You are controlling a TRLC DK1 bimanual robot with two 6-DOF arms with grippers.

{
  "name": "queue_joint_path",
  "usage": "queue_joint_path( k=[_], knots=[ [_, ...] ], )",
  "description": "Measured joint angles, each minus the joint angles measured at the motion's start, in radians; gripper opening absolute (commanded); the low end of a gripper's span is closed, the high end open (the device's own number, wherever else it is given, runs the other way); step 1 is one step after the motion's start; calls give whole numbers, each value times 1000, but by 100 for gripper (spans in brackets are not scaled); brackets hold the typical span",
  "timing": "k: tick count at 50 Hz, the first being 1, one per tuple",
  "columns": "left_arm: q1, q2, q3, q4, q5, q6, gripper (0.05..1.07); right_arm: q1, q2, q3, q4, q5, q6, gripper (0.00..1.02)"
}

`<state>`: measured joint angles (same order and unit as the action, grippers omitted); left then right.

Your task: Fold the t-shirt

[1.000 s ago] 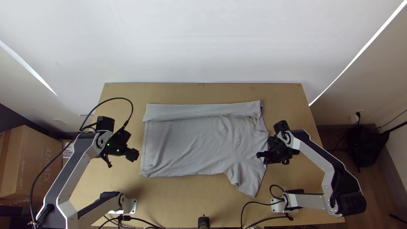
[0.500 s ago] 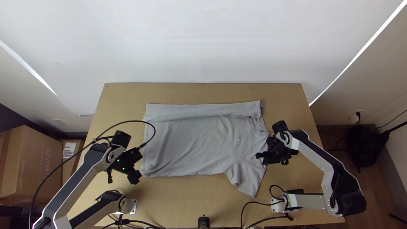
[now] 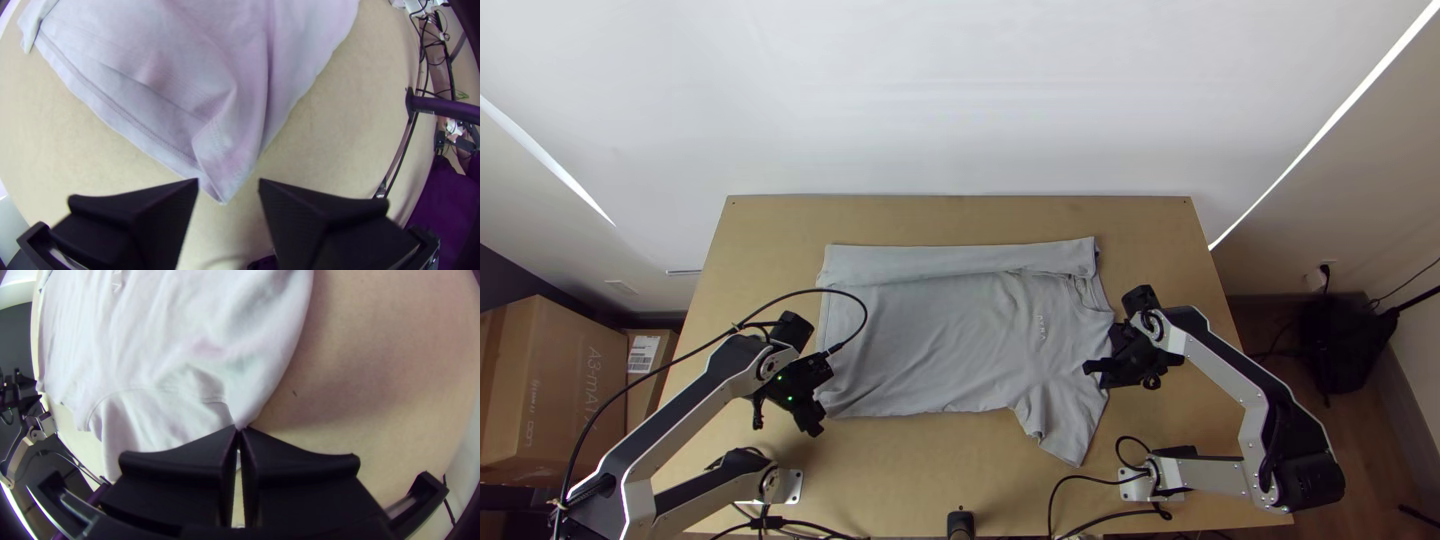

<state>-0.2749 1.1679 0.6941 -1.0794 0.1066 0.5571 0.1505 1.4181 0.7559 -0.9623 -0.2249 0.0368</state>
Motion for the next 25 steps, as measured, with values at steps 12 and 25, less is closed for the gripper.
queue_joint_path(
  k=[12, 25],
  knots=[
    [105, 0, -2, 8, 13, 22, 8, -99, -11, -2, -47, -1, -24, 2],
    [294, -1, 5, 8, 32, 130, 8, -254, -16, 3, -71, -13, -105, 2]
  ],
)
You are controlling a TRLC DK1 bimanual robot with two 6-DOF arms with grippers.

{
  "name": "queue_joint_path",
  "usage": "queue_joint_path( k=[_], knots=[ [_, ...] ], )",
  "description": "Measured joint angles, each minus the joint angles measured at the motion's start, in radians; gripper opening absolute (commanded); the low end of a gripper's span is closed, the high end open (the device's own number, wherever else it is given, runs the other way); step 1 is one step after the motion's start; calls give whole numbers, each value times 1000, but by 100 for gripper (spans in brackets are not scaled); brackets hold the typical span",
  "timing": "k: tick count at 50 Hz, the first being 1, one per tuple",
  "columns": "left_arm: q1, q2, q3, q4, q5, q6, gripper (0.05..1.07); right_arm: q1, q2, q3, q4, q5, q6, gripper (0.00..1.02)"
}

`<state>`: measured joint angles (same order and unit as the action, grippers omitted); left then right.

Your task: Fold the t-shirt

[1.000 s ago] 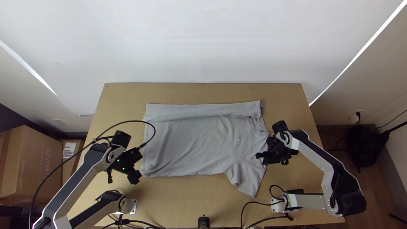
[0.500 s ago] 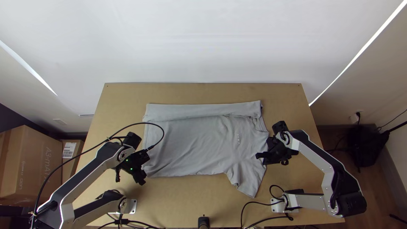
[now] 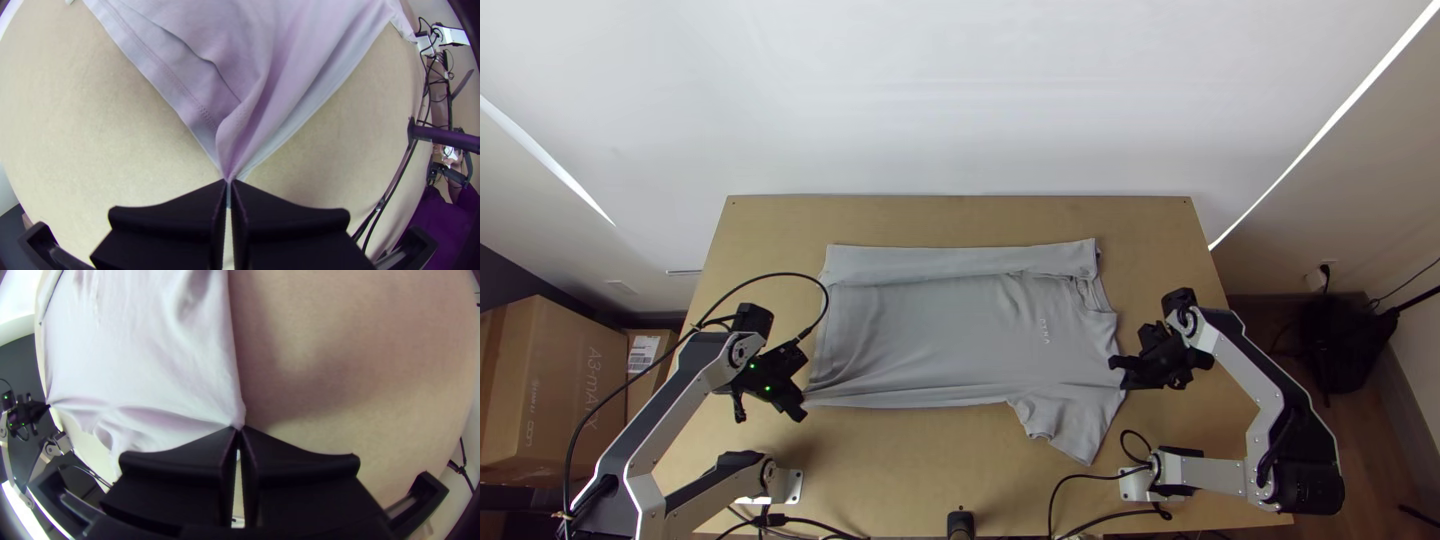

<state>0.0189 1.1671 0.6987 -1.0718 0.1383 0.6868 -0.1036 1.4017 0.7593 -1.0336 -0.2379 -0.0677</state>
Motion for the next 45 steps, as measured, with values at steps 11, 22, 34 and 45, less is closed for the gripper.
queue_joint_path(
  k=[11, 22, 34, 45],
  knots=[
    [1, -2, 62, -3, 29, 2, 8, 61, 0, 116, -125, -11, -10, 2],
    [1, 42, 203, -3, 61, -25, 8, 117, 35, 326, -227, -60, 16, 2],
    [9, 176, 385, 1, 84, -60, 8, 123, 159, 499, -283, -77, 19, 2],
    [28, 331, 557, 36, 116, -96, 8, 126, 285, 647, -292, -77, 19, 2]
  ],
)
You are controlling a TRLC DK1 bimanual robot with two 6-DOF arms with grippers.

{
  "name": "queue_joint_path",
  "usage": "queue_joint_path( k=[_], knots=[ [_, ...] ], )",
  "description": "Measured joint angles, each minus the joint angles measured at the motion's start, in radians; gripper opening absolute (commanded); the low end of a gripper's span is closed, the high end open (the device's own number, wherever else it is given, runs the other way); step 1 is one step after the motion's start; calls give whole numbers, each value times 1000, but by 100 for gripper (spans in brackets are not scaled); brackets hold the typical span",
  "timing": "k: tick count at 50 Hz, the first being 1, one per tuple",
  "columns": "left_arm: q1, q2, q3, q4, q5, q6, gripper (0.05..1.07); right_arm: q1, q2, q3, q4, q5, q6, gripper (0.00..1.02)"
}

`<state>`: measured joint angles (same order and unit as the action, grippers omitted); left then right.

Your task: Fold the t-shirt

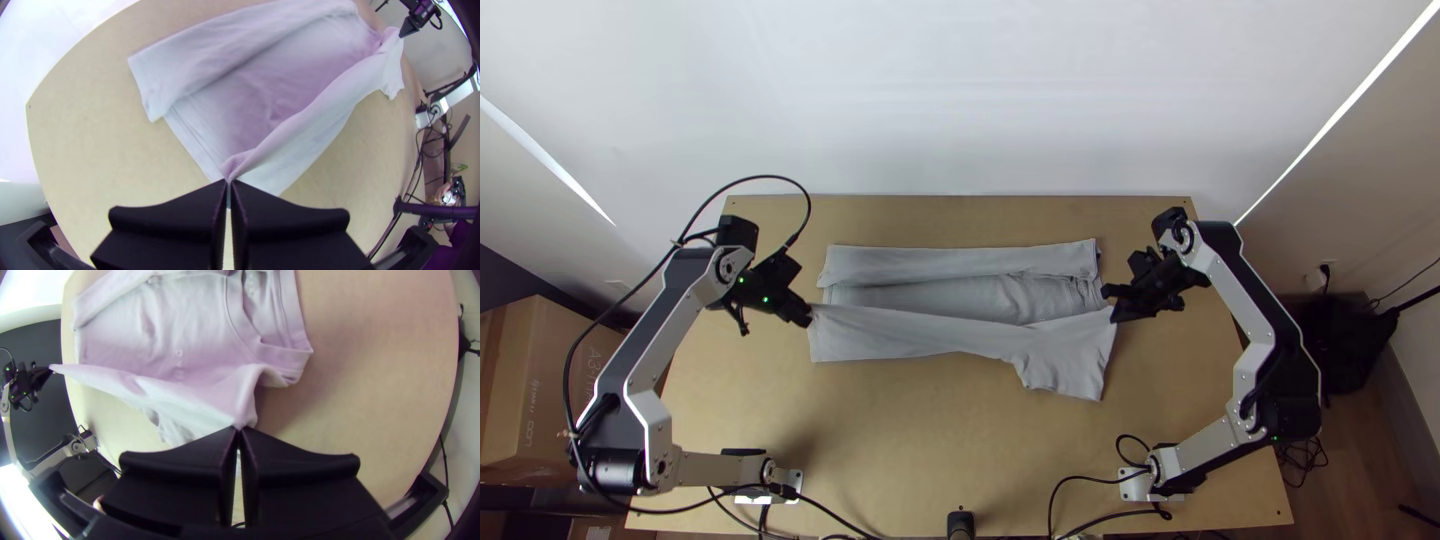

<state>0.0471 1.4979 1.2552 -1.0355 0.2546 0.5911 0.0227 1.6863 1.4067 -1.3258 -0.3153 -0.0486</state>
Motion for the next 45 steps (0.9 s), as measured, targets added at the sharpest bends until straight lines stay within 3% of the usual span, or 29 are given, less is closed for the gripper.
queue_joint_path(
  k=[45],
  knots=[
    [29, 531, 541, 37, 16, -87, 8, 21, 677, 851, -19, 16, 105, 2]
  ],
)
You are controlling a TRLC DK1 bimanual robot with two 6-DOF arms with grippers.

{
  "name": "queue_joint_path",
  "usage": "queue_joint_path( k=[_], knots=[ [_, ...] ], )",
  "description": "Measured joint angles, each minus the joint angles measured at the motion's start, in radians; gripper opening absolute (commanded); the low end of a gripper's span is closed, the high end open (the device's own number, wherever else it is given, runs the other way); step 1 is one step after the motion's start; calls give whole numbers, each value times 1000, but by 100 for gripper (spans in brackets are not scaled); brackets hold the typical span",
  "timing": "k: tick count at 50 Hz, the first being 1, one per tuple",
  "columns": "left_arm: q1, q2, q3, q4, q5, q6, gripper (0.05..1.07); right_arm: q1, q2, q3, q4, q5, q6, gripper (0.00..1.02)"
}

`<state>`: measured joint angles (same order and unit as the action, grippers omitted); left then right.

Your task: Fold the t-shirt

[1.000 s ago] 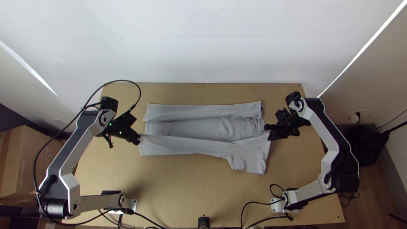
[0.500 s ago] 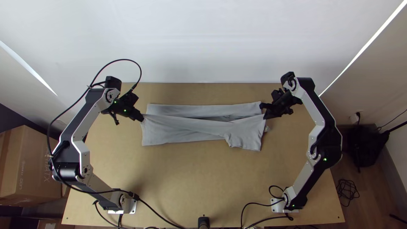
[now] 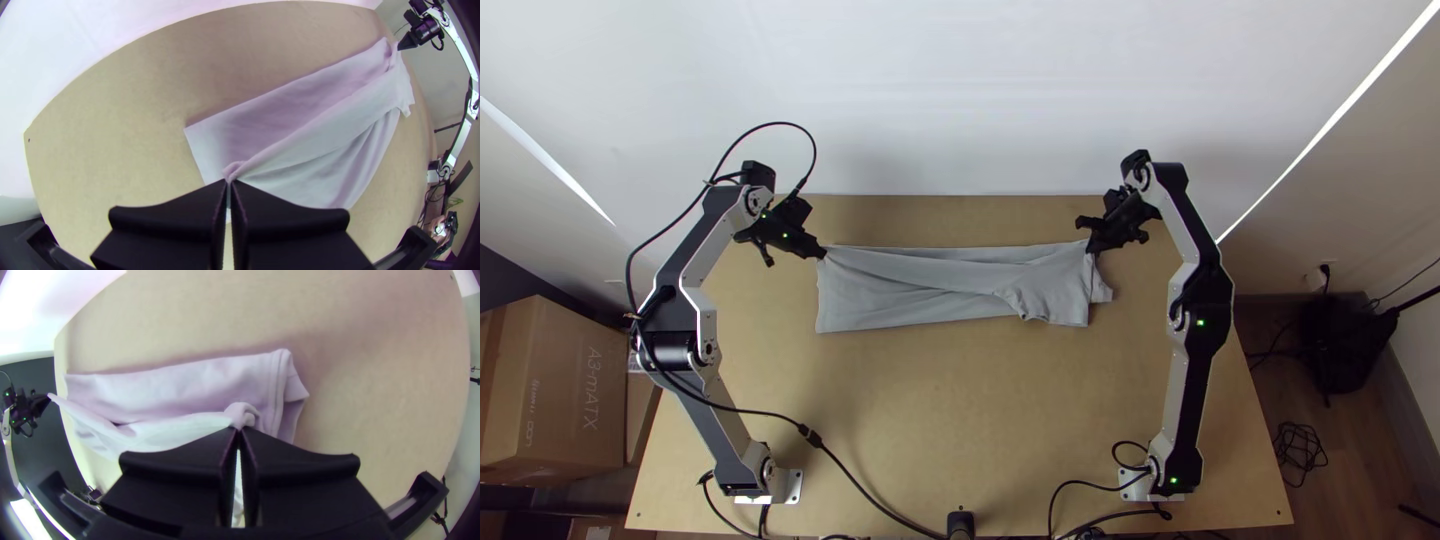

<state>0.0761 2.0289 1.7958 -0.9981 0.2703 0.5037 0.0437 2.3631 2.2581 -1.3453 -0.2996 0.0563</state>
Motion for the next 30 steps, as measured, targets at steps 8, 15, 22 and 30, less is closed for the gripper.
queue_joint_path(
  k=[8, 15, 22, 30],
  knots=[
    [1, 50, 31, 3, 0, -34, 20, 0, 51, 41, 7, 43, 25, 11],
    [2, 61, 21, 50, 11, -63, 101, 0, 62, 40, 10, 68, 42, 99],
    [10, 34, -33, 119, 49, -86, 102, -9, 35, -19, 55, 83, 56, 99],
    [47, -58, -145, 166, 156, -123, 102, -33, -63, -138, 90, 82, 76, 99]
  ],
)
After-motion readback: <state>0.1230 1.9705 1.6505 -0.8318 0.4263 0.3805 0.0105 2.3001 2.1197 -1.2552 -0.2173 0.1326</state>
